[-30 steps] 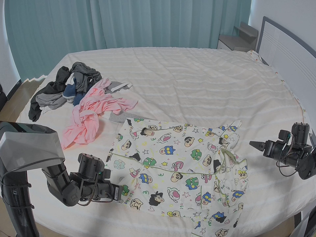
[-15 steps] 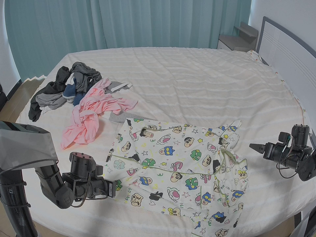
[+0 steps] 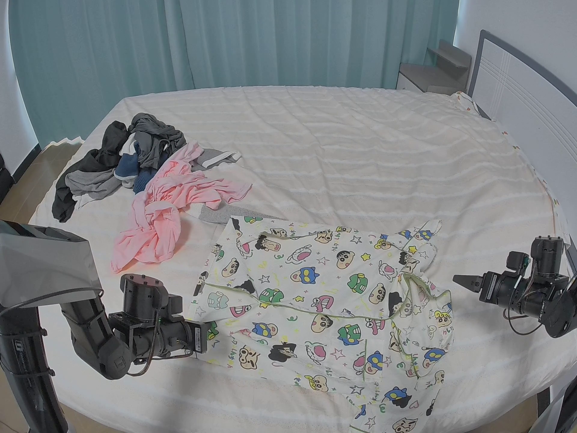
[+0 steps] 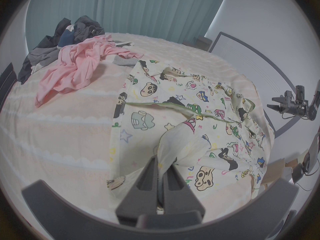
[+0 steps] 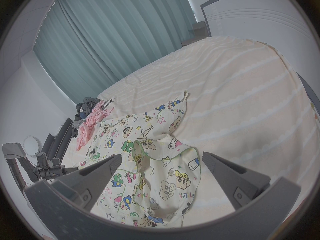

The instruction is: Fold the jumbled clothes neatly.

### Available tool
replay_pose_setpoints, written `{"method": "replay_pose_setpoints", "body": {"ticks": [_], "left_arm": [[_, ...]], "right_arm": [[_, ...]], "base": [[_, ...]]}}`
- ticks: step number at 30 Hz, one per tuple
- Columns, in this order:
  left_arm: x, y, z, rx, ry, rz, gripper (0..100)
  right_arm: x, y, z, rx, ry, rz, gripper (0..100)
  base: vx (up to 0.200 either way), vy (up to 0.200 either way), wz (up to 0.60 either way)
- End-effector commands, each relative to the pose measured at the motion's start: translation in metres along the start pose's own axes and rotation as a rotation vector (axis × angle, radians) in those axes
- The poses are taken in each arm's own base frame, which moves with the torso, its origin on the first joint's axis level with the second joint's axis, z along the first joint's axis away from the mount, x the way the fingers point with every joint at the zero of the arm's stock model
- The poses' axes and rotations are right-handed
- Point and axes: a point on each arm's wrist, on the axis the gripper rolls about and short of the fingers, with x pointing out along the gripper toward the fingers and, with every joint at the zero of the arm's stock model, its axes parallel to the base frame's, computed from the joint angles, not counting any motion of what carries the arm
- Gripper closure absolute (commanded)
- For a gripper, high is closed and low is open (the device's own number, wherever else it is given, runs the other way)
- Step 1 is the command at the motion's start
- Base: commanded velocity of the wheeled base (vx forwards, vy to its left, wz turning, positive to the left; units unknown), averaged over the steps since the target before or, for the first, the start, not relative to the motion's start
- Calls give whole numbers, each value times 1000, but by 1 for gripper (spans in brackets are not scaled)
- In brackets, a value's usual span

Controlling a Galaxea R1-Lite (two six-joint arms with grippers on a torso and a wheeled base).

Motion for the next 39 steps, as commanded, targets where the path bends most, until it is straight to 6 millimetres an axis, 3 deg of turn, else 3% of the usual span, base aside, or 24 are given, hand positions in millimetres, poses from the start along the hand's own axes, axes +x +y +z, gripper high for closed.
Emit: {"method": "replay_pose_setpoints", "body": {"ticks": [1,13,14,26,37,38,39], "left_arm": [[1,1,1,-4,-16,0,100],[7,1,-10,-28,23,3,100],[8,0,-11,-27,25,2,0],[10,-1,-8,-23,8,-8,0],[27,1,-13,-19,26,-4,0],[29,2,-13,-20,26,-4,100],[30,2,-13,-22,26,-4,100]], "right_arm": [[0,-1,-3,5,15,-3,0],[0,0,-11,7,47,3,0],[0,0,-11,5,47,4,0],[1,0,-11,0,47,3,0],[0,0,-11,1,50,3,0],[0,0,-12,1,51,3,0],[0,0,-12,1,51,3,0]], "base": [[0,0,0],[0,0,0],[0,0,0],[0,0,0],[0,0,0],[0,0,0],[0,0,0]]}}
